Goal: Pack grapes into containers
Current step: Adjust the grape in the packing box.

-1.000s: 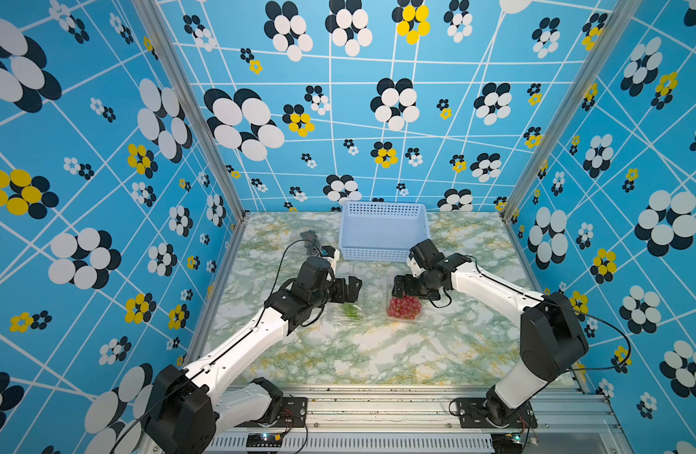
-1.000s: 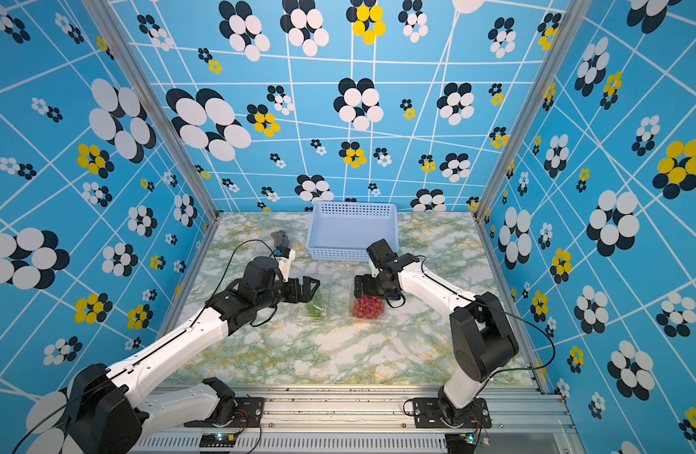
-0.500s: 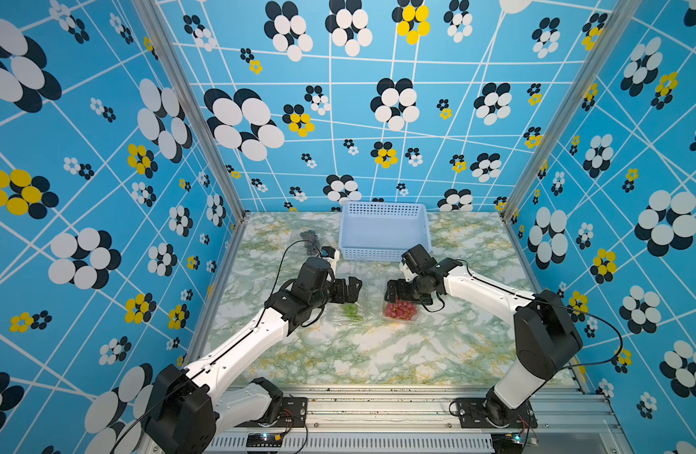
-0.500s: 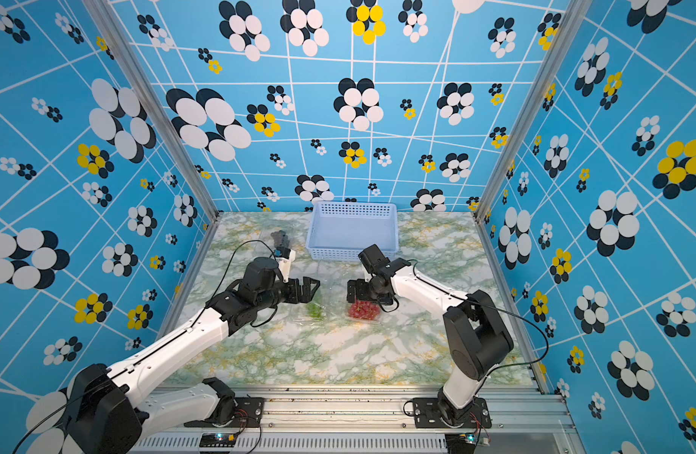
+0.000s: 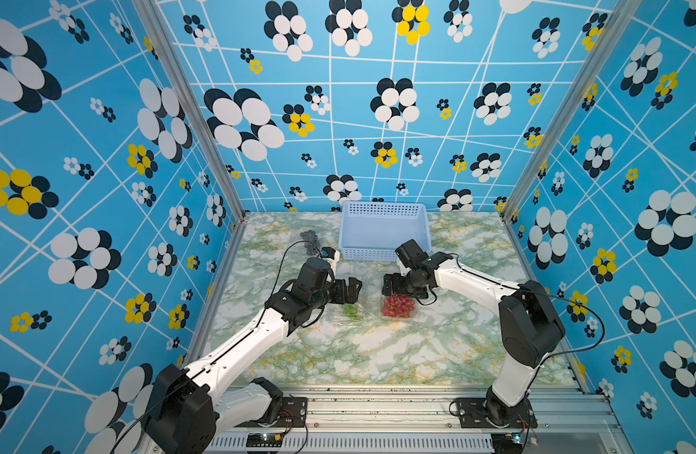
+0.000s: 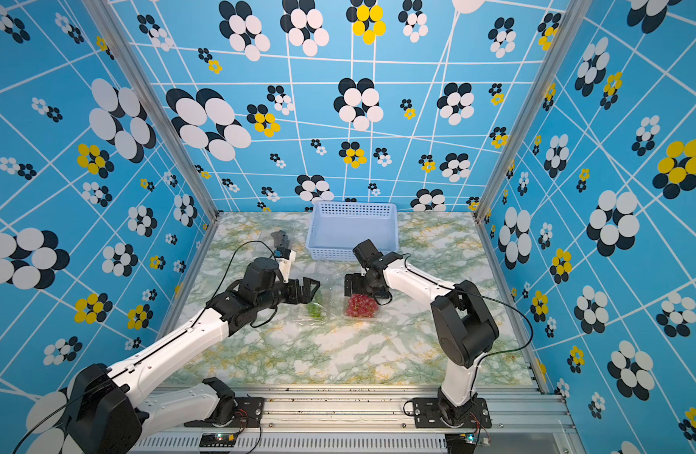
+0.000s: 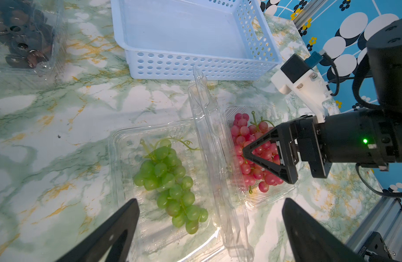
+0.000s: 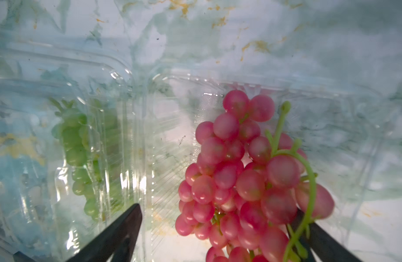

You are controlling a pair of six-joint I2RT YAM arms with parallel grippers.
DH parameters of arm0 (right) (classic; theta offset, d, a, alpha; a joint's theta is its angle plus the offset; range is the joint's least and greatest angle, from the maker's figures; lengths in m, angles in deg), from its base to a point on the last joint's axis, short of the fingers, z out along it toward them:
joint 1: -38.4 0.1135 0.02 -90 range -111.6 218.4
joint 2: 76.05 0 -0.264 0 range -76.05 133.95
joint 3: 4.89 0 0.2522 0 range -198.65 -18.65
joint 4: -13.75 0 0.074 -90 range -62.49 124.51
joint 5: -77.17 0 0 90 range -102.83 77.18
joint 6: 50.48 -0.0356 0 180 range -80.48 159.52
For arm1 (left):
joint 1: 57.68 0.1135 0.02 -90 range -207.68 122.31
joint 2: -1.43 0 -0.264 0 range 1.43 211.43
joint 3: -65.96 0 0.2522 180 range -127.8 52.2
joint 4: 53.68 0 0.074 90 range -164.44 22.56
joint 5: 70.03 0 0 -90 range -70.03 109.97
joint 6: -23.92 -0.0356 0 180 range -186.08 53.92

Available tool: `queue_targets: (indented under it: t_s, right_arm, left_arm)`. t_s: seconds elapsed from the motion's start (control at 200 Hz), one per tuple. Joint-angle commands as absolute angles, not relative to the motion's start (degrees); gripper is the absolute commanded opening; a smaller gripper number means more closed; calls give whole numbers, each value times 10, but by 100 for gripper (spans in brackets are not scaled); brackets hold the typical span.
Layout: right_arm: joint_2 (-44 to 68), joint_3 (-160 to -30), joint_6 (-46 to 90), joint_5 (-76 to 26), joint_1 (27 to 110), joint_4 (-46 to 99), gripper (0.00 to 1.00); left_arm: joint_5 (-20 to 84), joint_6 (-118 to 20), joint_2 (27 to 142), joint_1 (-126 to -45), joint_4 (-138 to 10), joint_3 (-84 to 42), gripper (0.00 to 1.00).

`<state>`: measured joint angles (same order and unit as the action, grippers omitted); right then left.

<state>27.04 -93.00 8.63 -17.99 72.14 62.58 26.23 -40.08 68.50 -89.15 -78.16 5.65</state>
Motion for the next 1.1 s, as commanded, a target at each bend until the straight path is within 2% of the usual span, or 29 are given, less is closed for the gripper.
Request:
queue_targets:
  t_s: [0.0,0.32,0.755,1.095]
  right_arm:
    - [244,-945,86,-138,725,667,99]
    - [213,-937,93,-104,724,685,99]
    - [184,-866,74,-197,727,630,99]
    - [169,-862,73,-186,729,624,99]
  left_arm:
    - [271,-398,679,-887,-777,65,100]
    - [271,-395,678,-888,-776,64,99]
    - [274,-393,687,-889,-770,64,100]
    - [274,-393,684,-889,-774,63,100]
